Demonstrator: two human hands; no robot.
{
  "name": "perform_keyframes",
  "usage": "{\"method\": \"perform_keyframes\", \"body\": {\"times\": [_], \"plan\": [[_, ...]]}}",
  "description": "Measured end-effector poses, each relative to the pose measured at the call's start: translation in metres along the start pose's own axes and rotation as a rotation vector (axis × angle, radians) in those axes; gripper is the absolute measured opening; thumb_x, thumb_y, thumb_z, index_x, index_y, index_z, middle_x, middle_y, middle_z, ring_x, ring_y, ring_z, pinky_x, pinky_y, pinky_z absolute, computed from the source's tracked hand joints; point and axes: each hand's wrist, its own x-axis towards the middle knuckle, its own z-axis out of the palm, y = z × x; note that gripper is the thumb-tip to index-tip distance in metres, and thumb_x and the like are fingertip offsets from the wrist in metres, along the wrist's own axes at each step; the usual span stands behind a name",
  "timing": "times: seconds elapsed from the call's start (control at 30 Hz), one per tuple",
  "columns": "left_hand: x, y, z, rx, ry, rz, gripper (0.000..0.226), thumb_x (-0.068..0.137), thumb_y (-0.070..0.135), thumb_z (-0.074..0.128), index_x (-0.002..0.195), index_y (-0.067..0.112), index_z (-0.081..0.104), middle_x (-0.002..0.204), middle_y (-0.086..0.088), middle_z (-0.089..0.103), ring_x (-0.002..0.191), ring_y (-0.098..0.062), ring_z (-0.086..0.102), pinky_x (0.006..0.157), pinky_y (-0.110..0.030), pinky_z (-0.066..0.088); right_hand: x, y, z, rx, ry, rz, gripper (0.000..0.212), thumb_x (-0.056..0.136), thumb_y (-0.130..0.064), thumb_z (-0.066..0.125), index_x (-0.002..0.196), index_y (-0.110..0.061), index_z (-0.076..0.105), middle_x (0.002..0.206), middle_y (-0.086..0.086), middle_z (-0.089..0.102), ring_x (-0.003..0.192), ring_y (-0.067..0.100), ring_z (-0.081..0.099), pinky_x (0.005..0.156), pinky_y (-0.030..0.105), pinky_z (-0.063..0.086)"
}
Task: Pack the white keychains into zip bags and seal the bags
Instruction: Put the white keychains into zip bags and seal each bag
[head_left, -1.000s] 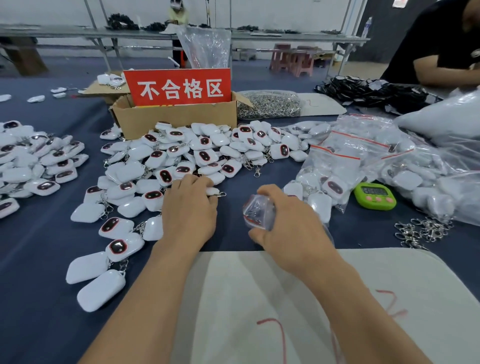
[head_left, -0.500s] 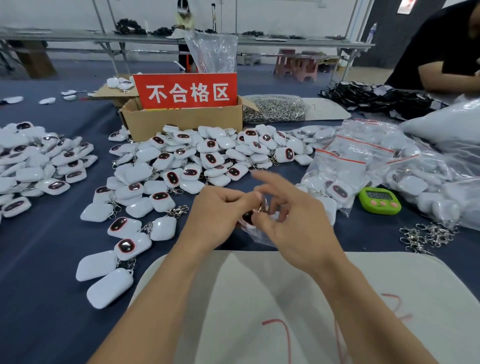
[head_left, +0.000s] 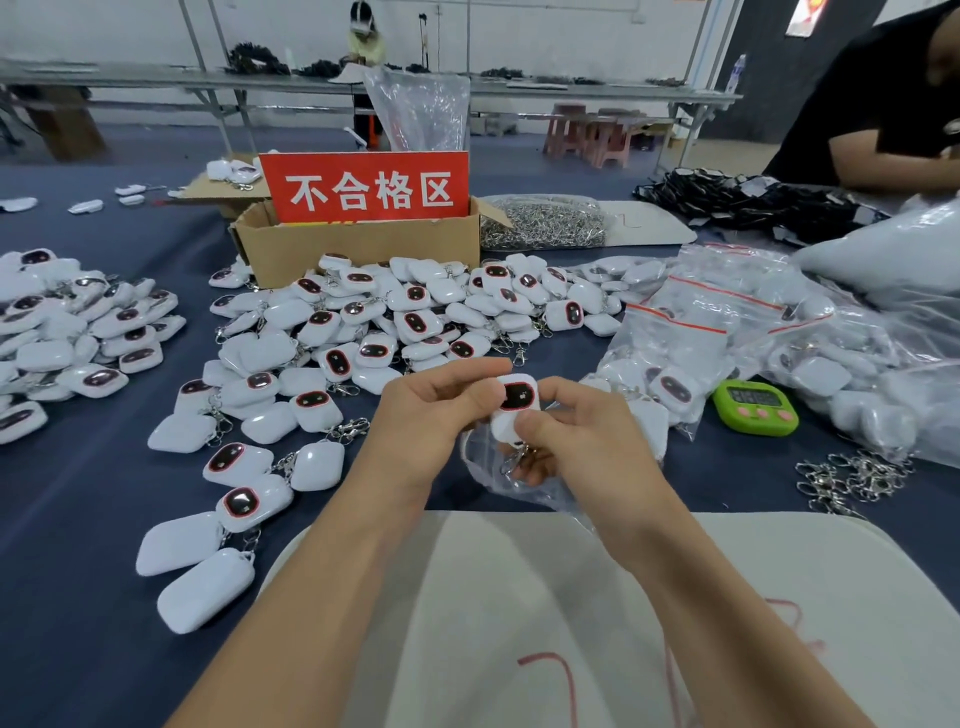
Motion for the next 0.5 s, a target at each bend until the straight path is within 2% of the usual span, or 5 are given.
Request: {"method": "perform_keyframes", "body": {"times": [0.1,0.2,0.27,0.37,0.5], "plan": [[-0.0004,0.0009,-0.0004,0.028,-0.018,0.001,0.015,0.089,0.018,0.074,0.093,0.027,0.085,0.098,-0.004,0.08,0.089,-0.008,0.072,0.077,-0.018,0.055,0.0011,0.0018,0.0013,0.086,-0.058,0.021,0.017,0.082,-0.023,0.063,0.087,-0.009,0.073,0.071,0.012,0.069,0.058,0.023,0.059,0.057,0.031,0.05],[-0.002,0.0013,-0.0006,0.041,-0.036,-0.02,0.018,0.094,0.018,0.068,0.096,0.025,0.084,0.101,-0.006,0.08,0.094,-0.014,0.073,0.087,-0.025,0.058,0.001,0.0027,0.0004,0.091,-0.065,0.011,0.023,0.094,-0.022,0.062,0.09,-0.001,0.071,0.072,0.013,0.068,0.06,0.024,0.06,0.056,0.031,0.05],[-0.0022,0.0016,-0.0006,0.044,-0.05,-0.031,0.019,0.095,0.017,0.067,0.097,0.024,0.084,0.102,-0.007,0.08,0.099,-0.017,0.073,0.092,-0.029,0.057,0.0014,0.0025,0.0004,0.059,-0.044,0.012,0.023,0.1,-0.017,0.061,0.087,-0.001,0.071,0.071,0.013,0.067,0.059,0.023,0.059,0.054,0.028,0.048],[-0.0033,0.0013,-0.0009,0.051,-0.096,-0.023,0.02,0.092,0.01,0.069,0.102,0.021,0.083,0.106,-0.006,0.079,0.104,-0.018,0.074,0.094,-0.027,0.057,0.0029,0.003,-0.0001,-0.001,0.029,0.001,0.028,0.101,-0.011,0.056,0.078,-0.005,0.071,0.066,0.009,0.066,0.054,0.019,0.055,0.051,0.023,0.043],[-0.0055,0.0007,0.0006,0.09,-0.094,-0.005,0.027,0.091,0.005,0.071,0.101,0.027,0.083,0.106,-0.003,0.08,0.106,-0.018,0.073,0.096,-0.028,0.057,0.0022,0.005,-0.0011,-0.052,0.07,-0.032,0.028,0.1,-0.013,0.055,0.077,-0.009,0.071,0.055,-0.001,0.06,0.049,0.012,0.053,0.049,0.018,0.042]]}}
